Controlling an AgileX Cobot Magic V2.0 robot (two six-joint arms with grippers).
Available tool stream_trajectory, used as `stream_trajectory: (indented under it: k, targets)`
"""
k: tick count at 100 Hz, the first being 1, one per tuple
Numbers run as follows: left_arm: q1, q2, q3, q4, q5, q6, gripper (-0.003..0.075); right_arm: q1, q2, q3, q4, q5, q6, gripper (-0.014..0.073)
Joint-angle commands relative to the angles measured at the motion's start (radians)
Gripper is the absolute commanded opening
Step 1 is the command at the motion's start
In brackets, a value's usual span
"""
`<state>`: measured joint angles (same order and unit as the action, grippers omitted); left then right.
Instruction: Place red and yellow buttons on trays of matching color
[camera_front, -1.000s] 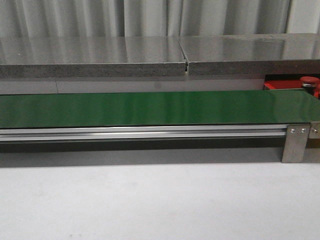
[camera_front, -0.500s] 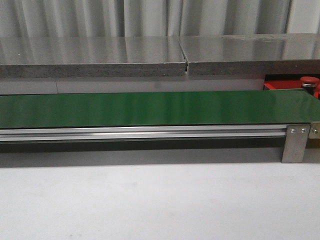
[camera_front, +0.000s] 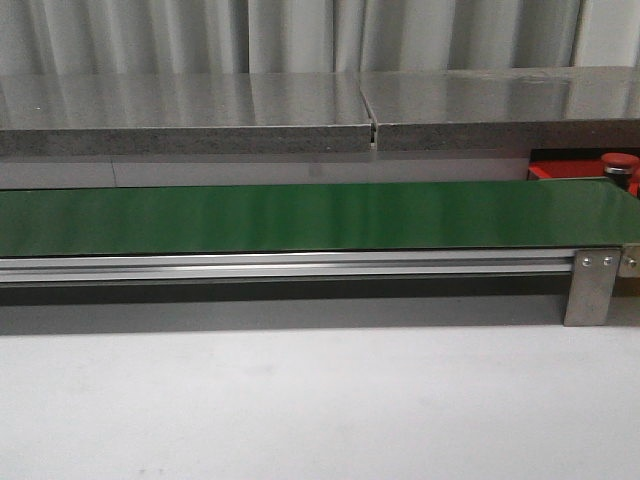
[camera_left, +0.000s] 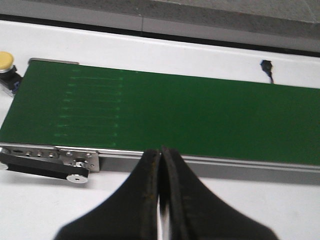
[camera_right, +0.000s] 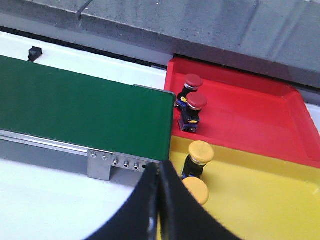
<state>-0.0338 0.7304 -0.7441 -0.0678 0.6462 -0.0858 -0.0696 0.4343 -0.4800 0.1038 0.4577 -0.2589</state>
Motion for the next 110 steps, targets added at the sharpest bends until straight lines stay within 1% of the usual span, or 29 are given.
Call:
stream_trajectory:
  k: [1, 17, 27, 36, 39, 41, 46, 53, 58, 62, 82, 110]
  targets:
    - [0.057, 0.072, -0.084, -0.010, -0.082, -0.035, -0.0019, -0.001, 0.005, -0.027, 0.006, -0.065, -0.011, -0.0067]
    - [0.209, 0.206, -0.168, -0.018, -0.050, -0.044, -0.0008, -0.001, 0.005, -0.027, 0.006, -0.065, -0.011, -0.0067]
    - [0.288, 0.274, -0.209, -0.018, -0.030, -0.044, 0.0059, -0.001, 0.005, -0.027, 0.006, -0.065, -0.011, -0.0067]
    - [0.343, 0.323, -0.237, -0.018, -0.030, -0.042, 0.0168, -0.001, 0.005, -0.027, 0.006, -0.065, -0.011, -0.0067]
    - [0.358, 0.337, -0.246, -0.018, -0.028, -0.042, 0.0223, -0.001, 0.005, -0.027, 0.006, -0.065, -0.011, -0.0067]
    - [0.369, 0.348, -0.252, -0.018, -0.026, -0.042, 0.0247, -0.001, 0.005, -0.027, 0.006, -0.065, -0.011, -0.0067]
    - [0.392, 0.370, -0.264, -0.016, -0.016, -0.042, 0.0349, -0.001, 0.005, -0.027, 0.006, -0.065, -0.011, -0.0067]
    - [0.420, 0.401, -0.280, 0.006, 0.002, -0.042, 0.0463, -0.001, 0.005, -0.027, 0.006, -0.065, -0.011, -0.0067]
    - [0.438, 0.425, -0.290, 0.022, 0.021, -0.042, 0.0510, -0.001, 0.005, -0.027, 0.006, -0.065, -0.011, -0.0067]
    - [0.456, 0.451, -0.302, 0.024, 0.040, -0.042, 0.0520, -0.001, 0.005, -0.027, 0.006, -0.065, -0.011, -0.0067]
    - [0.545, 0.615, -0.392, 0.024, 0.174, -0.042, 0.0514, -0.001, 0.005, -0.027, 0.006, -0.065, -0.011, -0.0067]
    - [0.635, 0.852, -0.512, 0.024, 0.278, -0.042, 0.0514, -0.001, 0.005, -0.027, 0.006, -0.064, -0.011, -0.0067]
